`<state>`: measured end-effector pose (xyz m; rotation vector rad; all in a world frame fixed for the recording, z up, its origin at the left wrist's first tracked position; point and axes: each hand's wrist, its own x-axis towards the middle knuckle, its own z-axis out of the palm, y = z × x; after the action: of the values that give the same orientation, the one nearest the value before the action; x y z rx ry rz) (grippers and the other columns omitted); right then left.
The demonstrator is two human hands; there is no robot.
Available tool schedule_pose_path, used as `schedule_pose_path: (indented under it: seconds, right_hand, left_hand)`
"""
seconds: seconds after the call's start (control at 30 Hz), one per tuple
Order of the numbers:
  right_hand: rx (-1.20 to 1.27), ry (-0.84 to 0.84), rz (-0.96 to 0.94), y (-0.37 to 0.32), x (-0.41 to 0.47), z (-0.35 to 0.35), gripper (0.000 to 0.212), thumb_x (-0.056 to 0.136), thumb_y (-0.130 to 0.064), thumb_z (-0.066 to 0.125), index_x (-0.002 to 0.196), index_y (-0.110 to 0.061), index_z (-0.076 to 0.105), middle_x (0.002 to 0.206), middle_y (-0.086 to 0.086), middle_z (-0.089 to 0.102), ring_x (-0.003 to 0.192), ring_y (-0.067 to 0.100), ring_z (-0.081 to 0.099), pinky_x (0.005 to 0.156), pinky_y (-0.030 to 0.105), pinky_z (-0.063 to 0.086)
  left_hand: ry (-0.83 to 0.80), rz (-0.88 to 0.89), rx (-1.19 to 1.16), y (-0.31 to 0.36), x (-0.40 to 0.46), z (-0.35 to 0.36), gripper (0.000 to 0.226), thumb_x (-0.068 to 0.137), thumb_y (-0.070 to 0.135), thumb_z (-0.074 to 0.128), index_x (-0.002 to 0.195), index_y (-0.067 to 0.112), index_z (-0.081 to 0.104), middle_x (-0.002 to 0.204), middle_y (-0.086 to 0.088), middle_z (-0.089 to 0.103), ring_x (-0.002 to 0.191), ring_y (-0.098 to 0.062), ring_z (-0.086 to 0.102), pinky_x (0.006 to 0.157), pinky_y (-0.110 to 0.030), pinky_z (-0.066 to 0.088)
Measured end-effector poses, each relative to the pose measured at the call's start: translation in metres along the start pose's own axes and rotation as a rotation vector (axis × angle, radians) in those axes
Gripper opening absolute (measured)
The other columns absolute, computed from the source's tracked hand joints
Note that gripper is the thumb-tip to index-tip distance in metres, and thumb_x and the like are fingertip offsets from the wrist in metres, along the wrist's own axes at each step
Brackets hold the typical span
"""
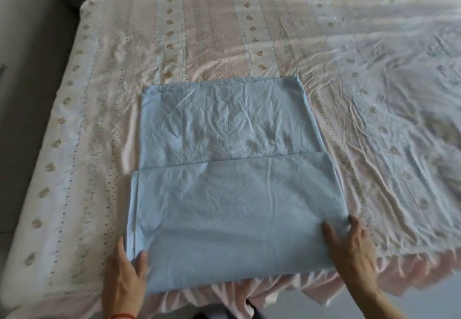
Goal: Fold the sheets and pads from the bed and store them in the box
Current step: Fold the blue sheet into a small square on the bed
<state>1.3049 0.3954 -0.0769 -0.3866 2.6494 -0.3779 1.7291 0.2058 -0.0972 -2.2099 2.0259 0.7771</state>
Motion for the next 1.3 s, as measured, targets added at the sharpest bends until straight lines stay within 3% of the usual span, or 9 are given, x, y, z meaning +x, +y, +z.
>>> schedule_pose_path:
  seconds: [0.1,0.3,0.47,0.63,0.77,0.9,1.07,1.2,1.3]
  right_hand:
    - [0.141,-0.099,0.084,0.002,0.0,-0.016,0.072,0.089,-0.055,0.07,0.137,-0.008,0.045,0.125,0.022,0.061,0.108,0.038,0.061,0.09,0.046,0.044]
    - [0.159,-0.142,0.036,0.009,-0.008,-0.041,0.052,0.095,-0.034,0.068,0.134,-0.002,0.052,0.118,0.023,0.063,0.098,0.034,0.058,0.087,0.043,0.045]
    - [0.223,-0.11,0.043,0.018,-0.018,-0.046,0.055,0.095,-0.043,0.067,0.136,-0.007,0.055,0.128,0.022,0.063,0.115,0.041,0.06,0.098,0.046,0.045]
    - [0.32,-0.127,0.084,0.054,-0.015,-0.044,0.062,0.072,-0.067,0.07,0.11,-0.019,0.064,0.099,0.013,0.071,0.086,0.038,0.069,0.075,0.05,0.06]
    - [0.354,-0.194,0.098,0.065,-0.051,-0.059,0.042,0.082,-0.048,0.079,0.1,-0.013,0.065,0.095,0.024,0.068,0.064,0.032,0.062,0.055,0.037,0.054]
    - [0.437,-0.258,0.103,0.068,-0.091,-0.086,0.045,0.089,-0.019,0.08,0.124,-0.012,0.052,0.103,0.026,0.063,0.064,0.032,0.059,0.044,0.032,0.046]
    - [0.415,-0.326,-0.023,0.06,-0.115,-0.121,0.044,0.086,0.002,0.073,0.117,-0.027,0.061,0.087,0.025,0.063,0.051,0.026,0.053,0.036,0.025,0.039]
    - [0.205,-0.222,-0.297,0.018,-0.096,-0.151,0.028,0.085,0.0,0.067,0.105,-0.018,0.074,0.103,0.001,0.074,0.092,0.018,0.066,0.064,0.018,0.057]
    - [0.504,-0.354,-0.351,-0.026,-0.052,-0.151,0.041,0.086,-0.021,0.069,0.127,-0.019,0.066,0.13,0.0,0.066,0.126,0.003,0.059,0.107,0.022,0.046]
  left_hand:
    - [-0.063,-0.198,-0.213,0.006,0.0,-0.018,0.064,0.092,0.04,0.07,0.14,0.002,0.049,0.136,-0.027,0.058,0.121,-0.046,0.058,0.098,-0.049,0.044]
    - [-0.342,-0.252,-0.46,-0.005,0.007,-0.047,0.033,0.089,0.038,0.076,0.109,0.014,0.068,0.108,-0.009,0.073,0.097,-0.027,0.069,0.095,-0.045,0.055]
    - [-0.285,-0.238,-0.455,-0.014,0.005,-0.046,0.044,0.093,0.043,0.068,0.125,0.014,0.063,0.117,-0.009,0.069,0.106,-0.03,0.066,0.098,-0.049,0.054]
    - [-0.317,-0.328,-0.571,-0.023,-0.009,-0.052,0.046,0.091,0.037,0.073,0.122,0.006,0.06,0.127,-0.009,0.064,0.115,-0.024,0.061,0.106,-0.046,0.048]
    - [-0.419,-0.42,-0.648,-0.044,-0.031,-0.064,0.081,0.083,0.042,0.081,0.143,0.0,0.047,0.143,-0.017,0.056,0.128,-0.032,0.056,0.112,-0.05,0.042]
    - [-0.517,-0.464,-0.675,-0.049,-0.062,-0.097,0.041,0.09,0.017,0.076,0.125,0.001,0.062,0.122,-0.018,0.071,0.111,-0.034,0.068,0.105,-0.056,0.049]
    - [-0.594,-0.428,-0.748,-0.046,-0.089,-0.15,0.041,0.084,0.004,0.076,0.124,0.003,0.064,0.109,-0.016,0.076,0.1,-0.036,0.073,0.091,-0.05,0.057]
    - [-0.493,-0.323,-0.901,-0.006,-0.066,-0.198,0.061,0.085,0.002,0.072,0.13,0.039,0.057,0.121,0.0,0.065,0.106,-0.034,0.067,0.066,-0.042,0.058]
    - [-0.481,-0.323,-1.036,0.028,-0.017,-0.221,0.036,0.088,0.004,0.063,0.119,0.021,0.067,0.118,-0.006,0.066,0.098,-0.027,0.065,0.07,-0.037,0.055]
